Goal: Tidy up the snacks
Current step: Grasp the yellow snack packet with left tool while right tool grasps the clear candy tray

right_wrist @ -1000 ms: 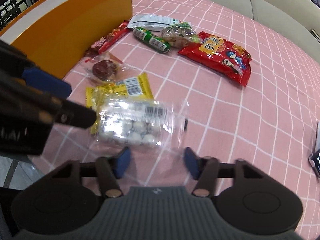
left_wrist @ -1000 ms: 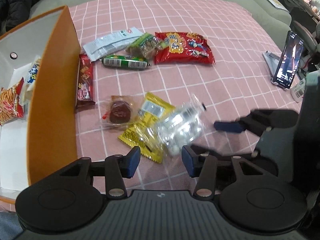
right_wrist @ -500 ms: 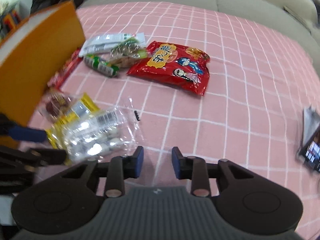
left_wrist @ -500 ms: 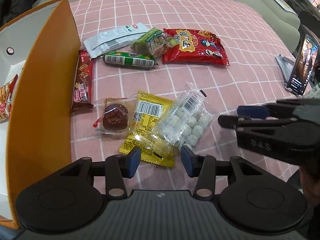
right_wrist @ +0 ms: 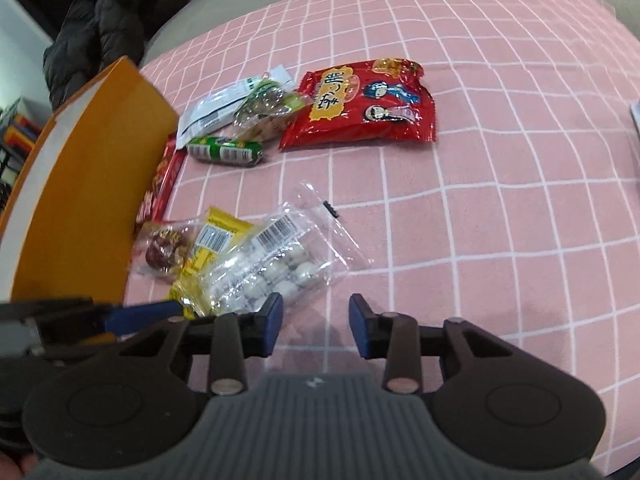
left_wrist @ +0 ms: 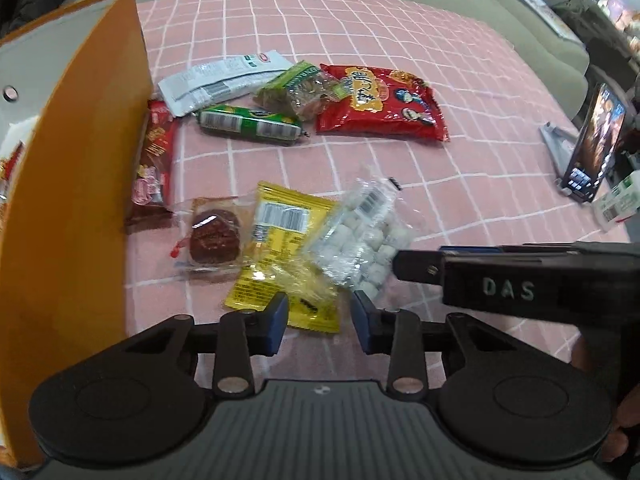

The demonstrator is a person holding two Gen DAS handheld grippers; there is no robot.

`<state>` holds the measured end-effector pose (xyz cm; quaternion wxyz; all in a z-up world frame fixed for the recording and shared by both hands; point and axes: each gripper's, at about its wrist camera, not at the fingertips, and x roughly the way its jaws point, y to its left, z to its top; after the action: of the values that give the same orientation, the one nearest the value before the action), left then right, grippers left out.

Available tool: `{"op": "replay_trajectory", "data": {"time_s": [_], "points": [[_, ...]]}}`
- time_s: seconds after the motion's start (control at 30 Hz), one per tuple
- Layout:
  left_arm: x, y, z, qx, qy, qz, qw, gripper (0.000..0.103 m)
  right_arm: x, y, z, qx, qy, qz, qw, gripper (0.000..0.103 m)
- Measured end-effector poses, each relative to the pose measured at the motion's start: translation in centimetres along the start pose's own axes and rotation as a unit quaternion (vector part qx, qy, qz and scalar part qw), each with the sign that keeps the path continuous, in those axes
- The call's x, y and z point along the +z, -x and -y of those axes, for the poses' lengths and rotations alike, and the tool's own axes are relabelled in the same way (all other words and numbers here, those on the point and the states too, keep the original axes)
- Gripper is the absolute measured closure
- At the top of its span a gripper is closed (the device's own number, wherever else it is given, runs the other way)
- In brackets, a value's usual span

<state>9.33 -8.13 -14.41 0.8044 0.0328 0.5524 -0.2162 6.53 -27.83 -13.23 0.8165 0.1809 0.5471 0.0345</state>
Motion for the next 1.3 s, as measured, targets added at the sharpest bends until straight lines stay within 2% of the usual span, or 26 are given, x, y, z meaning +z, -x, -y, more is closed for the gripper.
{"op": "replay_trajectory", "data": {"time_s": [0.23, 0.33, 0.43, 0.57, 0.7, 0.8, 0.9, 0.97, 1.13, 1.3], "points": [[0.4, -1.2, 0.8, -0.043, 0.005, 0.004, 0.9991, 0.063, 1.0, 0.3, 0.5, -0.011, -0.011, 0.014, 1.000, 0.060], [0.7, -1.5, 1.6, -0.058, -0.005, 0.002, 0.9983, 0.063, 1.2, 0.3, 0.8, -0.013, -0.022, 0.011, 1.000, 0.053], [0.7, -1.1, 2.0, -0.027, -0.014, 0.003, 0.9995, 0.063, 1.5, 0.2, 0.7, -0.015, -0.026, 0.010, 1.000, 0.045], [0.2, 0.1, 1.2, 0.022, -0.007, 0.031, 0.9993, 0.043, 2.0, -0.4, 0.1, -0.031, -0.025, 0.011, 0.999, 0.033], [0.2, 0.1, 0.7, 0.063, -0.011, 0.039, 0.9972, 0.035, 2.9, -1.8, -0.3, -0.045, -0.030, 0.005, 0.999, 0.030], [0.1, -0.2, 0.6, 0.081, -0.013, 0.031, 0.9962, 0.035, 3.4, -2.8, -1.1, -0.066, -0.007, 0.008, 0.998, 0.026], [0.1, -0.8, 0.7, 0.093, -0.021, 0.025, 0.9952, 0.035, 3.5, -3.5, -2.1, -0.097, 0.038, 0.011, 0.995, 0.026], [0.2, -1.1, 0.9, 0.093, -0.030, 0.026, 0.9949, 0.035, 3.4, -3.4, -1.9, -0.105, 0.051, 0.012, 0.993, 0.032], [0.4, -1.8, 1.6, 0.082, -0.051, 0.031, 0.9948, 0.030, 2.6, -2.4, -0.4, -0.101, 0.088, 0.011, 0.991, 0.034], [0.7, -2.8, 2.2, 0.081, -0.076, 0.035, 0.9932, 0.025, 1.8, -1.2, 1.5, -0.068, 0.123, 0.013, 0.990, 0.040]]}}
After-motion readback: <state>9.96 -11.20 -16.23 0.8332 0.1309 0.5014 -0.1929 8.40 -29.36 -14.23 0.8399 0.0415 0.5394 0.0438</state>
